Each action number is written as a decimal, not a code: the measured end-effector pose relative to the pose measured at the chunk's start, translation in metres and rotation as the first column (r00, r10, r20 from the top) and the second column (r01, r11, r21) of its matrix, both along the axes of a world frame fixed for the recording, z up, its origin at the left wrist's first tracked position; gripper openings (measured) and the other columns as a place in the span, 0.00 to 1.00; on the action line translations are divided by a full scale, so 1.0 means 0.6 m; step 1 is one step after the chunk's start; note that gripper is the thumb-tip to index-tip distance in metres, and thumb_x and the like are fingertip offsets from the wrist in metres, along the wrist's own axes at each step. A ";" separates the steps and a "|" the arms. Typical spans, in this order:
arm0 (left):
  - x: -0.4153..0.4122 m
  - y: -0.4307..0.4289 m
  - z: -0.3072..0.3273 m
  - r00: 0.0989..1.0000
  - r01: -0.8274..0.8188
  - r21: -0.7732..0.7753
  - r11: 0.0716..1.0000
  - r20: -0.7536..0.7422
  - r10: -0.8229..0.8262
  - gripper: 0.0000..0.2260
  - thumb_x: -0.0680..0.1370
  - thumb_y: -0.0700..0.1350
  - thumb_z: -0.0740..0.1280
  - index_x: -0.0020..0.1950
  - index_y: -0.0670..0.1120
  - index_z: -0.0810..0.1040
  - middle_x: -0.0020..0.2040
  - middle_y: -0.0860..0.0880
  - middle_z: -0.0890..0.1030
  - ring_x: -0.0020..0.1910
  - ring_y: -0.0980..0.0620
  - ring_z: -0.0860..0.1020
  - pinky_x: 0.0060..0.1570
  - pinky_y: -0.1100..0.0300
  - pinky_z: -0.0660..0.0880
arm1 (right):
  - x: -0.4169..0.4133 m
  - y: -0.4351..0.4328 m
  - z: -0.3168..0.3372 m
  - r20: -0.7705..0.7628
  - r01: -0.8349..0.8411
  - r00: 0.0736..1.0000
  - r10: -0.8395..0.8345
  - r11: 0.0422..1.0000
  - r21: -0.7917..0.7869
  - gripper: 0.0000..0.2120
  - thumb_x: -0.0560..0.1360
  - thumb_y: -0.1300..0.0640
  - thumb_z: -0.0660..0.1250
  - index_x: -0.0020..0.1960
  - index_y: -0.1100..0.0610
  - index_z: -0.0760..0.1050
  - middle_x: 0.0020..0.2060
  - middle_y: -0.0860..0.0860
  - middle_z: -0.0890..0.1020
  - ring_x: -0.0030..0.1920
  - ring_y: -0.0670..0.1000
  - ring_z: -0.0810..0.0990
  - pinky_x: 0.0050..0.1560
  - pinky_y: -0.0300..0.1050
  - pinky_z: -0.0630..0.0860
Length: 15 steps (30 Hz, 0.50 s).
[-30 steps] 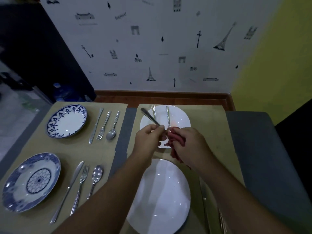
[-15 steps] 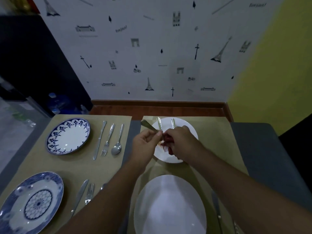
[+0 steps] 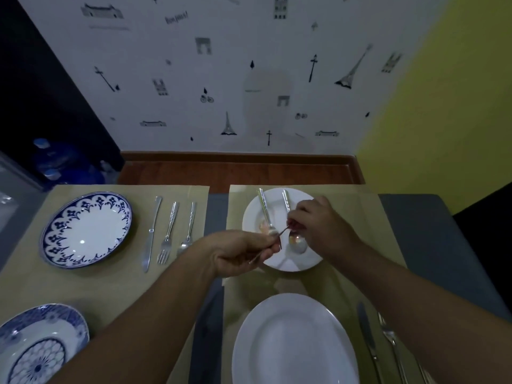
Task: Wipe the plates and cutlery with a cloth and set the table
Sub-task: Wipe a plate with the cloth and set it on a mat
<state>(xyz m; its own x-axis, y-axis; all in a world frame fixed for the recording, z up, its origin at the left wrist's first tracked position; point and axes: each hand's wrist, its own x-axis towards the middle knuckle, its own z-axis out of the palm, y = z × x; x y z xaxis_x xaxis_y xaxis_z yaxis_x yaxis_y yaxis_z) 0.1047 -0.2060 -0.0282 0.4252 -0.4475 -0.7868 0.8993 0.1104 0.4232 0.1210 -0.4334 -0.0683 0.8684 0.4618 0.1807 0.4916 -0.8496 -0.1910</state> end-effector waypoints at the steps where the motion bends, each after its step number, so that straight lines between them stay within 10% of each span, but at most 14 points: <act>1: -0.003 0.000 -0.002 0.999 0.037 0.043 0.998 0.024 -0.038 0.07 0.78 0.37 0.70 0.53 0.36 0.83 0.43 0.43 0.84 0.35 0.55 0.81 0.37 0.65 0.80 | 0.011 -0.015 -0.004 -0.022 0.043 0.999 -0.043 0.999 0.002 0.09 0.70 0.63 0.73 0.48 0.52 0.82 0.45 0.49 0.82 0.49 0.55 0.74 0.47 0.49 0.74; 6: -0.022 -0.023 -0.019 0.964 0.023 0.415 0.910 0.233 -0.131 0.08 0.76 0.37 0.72 0.54 0.41 0.84 0.46 0.43 0.86 0.43 0.49 0.85 0.50 0.52 0.83 | 0.029 -0.056 0.005 -0.217 0.285 0.948 -0.234 0.926 0.247 0.18 0.71 0.63 0.72 0.60 0.53 0.78 0.49 0.52 0.83 0.47 0.50 0.81 0.49 0.50 0.82; 15: -0.037 -0.072 -0.036 0.931 -0.064 0.523 0.850 0.338 -0.138 0.05 0.72 0.36 0.76 0.46 0.45 0.86 0.46 0.43 0.86 0.46 0.45 0.85 0.52 0.48 0.83 | -0.019 -0.004 0.016 -0.061 -0.239 0.966 0.251 0.958 0.159 0.11 0.72 0.62 0.67 0.52 0.55 0.84 0.50 0.51 0.83 0.48 0.54 0.77 0.49 0.43 0.72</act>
<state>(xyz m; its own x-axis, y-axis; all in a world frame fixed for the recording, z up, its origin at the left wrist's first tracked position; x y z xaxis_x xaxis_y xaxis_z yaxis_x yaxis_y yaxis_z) 0.0824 -0.2494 -0.0498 0.7074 -0.0392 -0.7057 0.6778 -0.2454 0.6931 0.1098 -0.4359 -0.0585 0.7465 0.6351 0.1984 0.6589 -0.6639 -0.3538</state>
